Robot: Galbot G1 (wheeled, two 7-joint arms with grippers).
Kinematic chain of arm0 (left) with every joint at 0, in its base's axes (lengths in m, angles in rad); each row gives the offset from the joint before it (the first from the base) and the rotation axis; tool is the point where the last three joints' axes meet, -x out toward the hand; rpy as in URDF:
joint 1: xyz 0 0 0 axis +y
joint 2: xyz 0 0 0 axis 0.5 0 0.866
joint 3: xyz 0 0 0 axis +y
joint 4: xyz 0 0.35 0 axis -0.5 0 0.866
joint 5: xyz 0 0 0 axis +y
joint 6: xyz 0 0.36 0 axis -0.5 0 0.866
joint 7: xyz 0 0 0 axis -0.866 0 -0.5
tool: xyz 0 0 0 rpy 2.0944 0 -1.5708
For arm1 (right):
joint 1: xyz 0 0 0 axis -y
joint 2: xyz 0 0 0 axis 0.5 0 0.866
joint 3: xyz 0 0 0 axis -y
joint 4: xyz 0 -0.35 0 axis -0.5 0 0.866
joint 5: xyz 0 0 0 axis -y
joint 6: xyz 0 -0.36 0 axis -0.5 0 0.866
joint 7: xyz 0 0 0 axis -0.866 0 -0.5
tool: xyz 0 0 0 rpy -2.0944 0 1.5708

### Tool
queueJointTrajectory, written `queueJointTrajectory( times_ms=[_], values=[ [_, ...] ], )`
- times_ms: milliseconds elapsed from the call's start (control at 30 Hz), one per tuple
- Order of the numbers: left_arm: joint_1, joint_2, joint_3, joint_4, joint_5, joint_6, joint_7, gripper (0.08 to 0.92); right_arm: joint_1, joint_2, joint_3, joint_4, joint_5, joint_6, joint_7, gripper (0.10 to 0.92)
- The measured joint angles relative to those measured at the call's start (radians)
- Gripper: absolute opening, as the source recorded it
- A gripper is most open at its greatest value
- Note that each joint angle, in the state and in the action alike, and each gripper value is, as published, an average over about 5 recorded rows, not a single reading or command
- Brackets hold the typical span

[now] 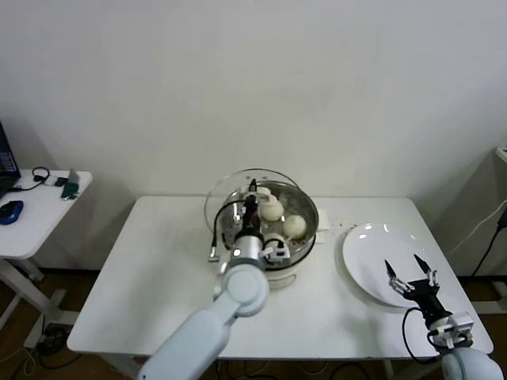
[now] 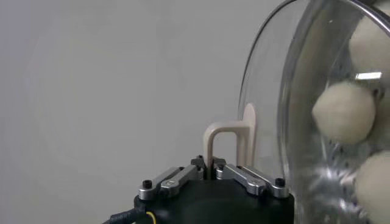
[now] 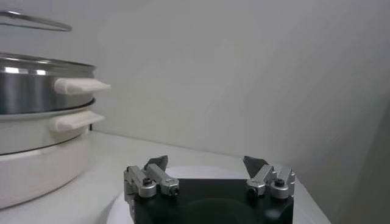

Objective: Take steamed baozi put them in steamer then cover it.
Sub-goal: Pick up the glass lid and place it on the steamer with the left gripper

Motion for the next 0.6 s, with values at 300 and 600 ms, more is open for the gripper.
queueJointTrajectory(
  times_ms=[300, 600],
  values=[
    [-0.027, -0.077, 0.025, 0.093, 0.018, 0.0, 0.003, 0.147, 0.004, 0.007, 0.004, -0.011, -0.004, 0.007, -0.003, 0.823],
    [-0.04, -0.092, 0.034, 0.144, 0.016, 0.0, 0.001, 0.147, 0.005, 0.01, 0.009, -0.016, -0.007, 0.009, -0.006, 0.823]
  ],
)
